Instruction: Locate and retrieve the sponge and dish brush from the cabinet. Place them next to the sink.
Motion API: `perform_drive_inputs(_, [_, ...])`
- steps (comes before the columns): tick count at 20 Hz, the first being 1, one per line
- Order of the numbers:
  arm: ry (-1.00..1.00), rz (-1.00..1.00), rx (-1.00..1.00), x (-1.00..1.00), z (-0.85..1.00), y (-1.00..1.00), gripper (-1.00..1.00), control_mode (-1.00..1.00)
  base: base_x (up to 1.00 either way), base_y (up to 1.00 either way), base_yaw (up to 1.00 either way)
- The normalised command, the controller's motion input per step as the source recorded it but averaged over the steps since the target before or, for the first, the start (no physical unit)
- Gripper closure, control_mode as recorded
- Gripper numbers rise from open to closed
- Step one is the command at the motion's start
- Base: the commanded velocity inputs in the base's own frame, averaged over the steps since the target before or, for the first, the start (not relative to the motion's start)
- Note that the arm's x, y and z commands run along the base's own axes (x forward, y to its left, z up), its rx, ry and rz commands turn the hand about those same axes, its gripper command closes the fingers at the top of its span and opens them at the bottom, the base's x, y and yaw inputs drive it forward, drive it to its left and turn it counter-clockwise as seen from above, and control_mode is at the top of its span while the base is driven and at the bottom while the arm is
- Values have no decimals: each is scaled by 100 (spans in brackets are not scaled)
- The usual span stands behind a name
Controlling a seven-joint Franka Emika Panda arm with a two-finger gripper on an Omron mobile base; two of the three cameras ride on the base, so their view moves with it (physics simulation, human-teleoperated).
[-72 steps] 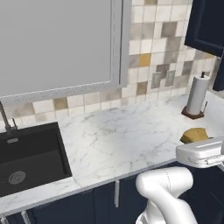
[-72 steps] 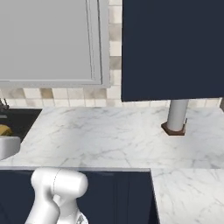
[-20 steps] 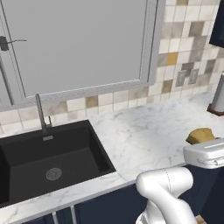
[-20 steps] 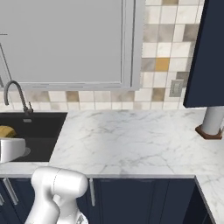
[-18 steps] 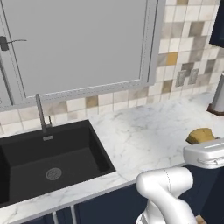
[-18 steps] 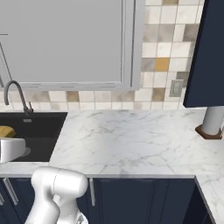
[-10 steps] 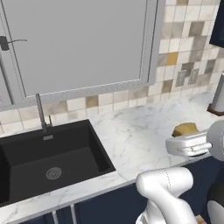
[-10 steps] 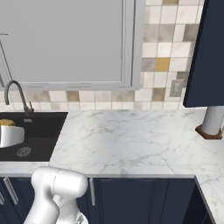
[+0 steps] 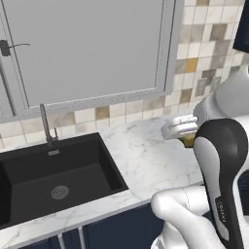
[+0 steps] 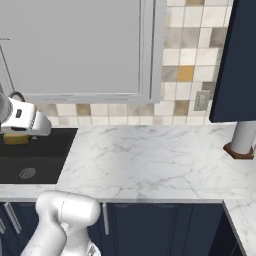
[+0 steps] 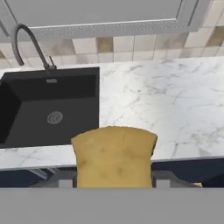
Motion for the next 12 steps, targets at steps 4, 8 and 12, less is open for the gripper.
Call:
perform_drive_inputs(4, [30, 1, -1, 97, -8, 2, 100, -100, 0, 0, 0])
perform_drive_inputs(8, [20, -2, -7, 84, -21, 16, 100, -100, 0, 0, 0])
perform_drive_inputs(12, [14, -1, -12, 90, -34, 28, 100, -100, 0, 0, 0])
